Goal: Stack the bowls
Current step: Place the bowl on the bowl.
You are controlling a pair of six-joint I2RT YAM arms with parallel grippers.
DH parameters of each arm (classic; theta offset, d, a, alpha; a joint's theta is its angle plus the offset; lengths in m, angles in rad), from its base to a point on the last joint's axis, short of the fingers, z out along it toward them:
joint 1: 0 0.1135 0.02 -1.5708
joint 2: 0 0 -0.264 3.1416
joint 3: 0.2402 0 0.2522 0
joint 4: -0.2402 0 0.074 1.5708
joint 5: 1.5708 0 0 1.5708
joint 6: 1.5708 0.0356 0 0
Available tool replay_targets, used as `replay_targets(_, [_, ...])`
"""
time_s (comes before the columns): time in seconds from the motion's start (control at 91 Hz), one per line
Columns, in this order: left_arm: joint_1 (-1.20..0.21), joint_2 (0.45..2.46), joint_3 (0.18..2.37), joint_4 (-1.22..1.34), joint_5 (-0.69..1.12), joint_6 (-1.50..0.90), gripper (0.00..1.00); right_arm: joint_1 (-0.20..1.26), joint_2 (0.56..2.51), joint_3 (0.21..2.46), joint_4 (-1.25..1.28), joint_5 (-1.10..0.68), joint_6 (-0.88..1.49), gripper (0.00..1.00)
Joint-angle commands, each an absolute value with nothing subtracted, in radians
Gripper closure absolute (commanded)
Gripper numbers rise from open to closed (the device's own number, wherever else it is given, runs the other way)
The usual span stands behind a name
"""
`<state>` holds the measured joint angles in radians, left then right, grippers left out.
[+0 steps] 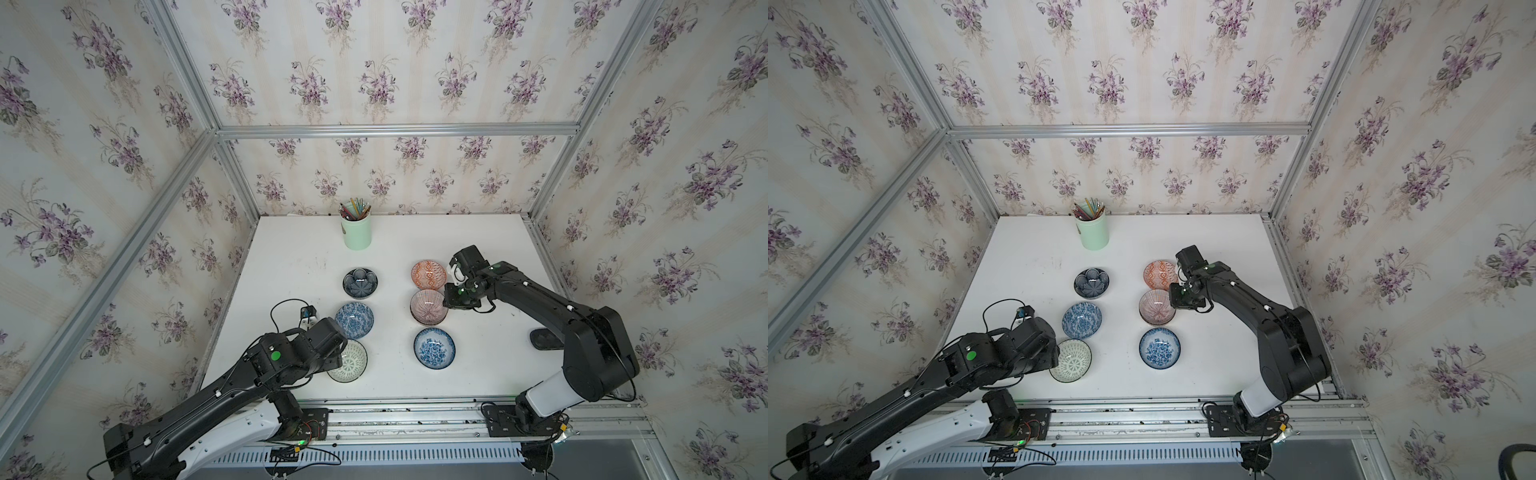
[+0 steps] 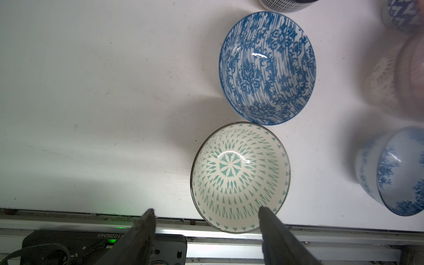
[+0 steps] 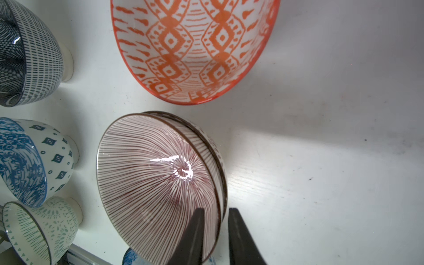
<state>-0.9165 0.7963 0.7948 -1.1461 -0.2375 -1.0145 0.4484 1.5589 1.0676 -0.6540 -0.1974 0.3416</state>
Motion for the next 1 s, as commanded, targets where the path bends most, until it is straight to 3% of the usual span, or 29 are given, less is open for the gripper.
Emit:
replay_targets(0.0, [-0.916, 0.795, 0.79, -1.158, -0.241, -1.017, 0.28, 0.448, 1.544, 1.064, -0.658, -0.172, 0.349, 0.77])
replay_targets(0.659, [-0.917, 0.794, 0.783, -1.161, -0.237, -1.021, 0.28, 0.45, 1.554, 1.051, -0.64, -0.2, 0.346, 0.91])
replay_targets(0.846, [-0.916, 0.797, 0.782, -1.168, -0.236, -1.026, 0.28, 0.45, 1.553, 1.055, -0.641, -0.202, 0.346, 0.9])
replay_targets(0.989, [-0.917, 0.8, 0.775, -1.179, -0.233, -1.052, 0.28, 0.451, 1.538, 1.059, -0.647, -0.206, 0.346, 0.81])
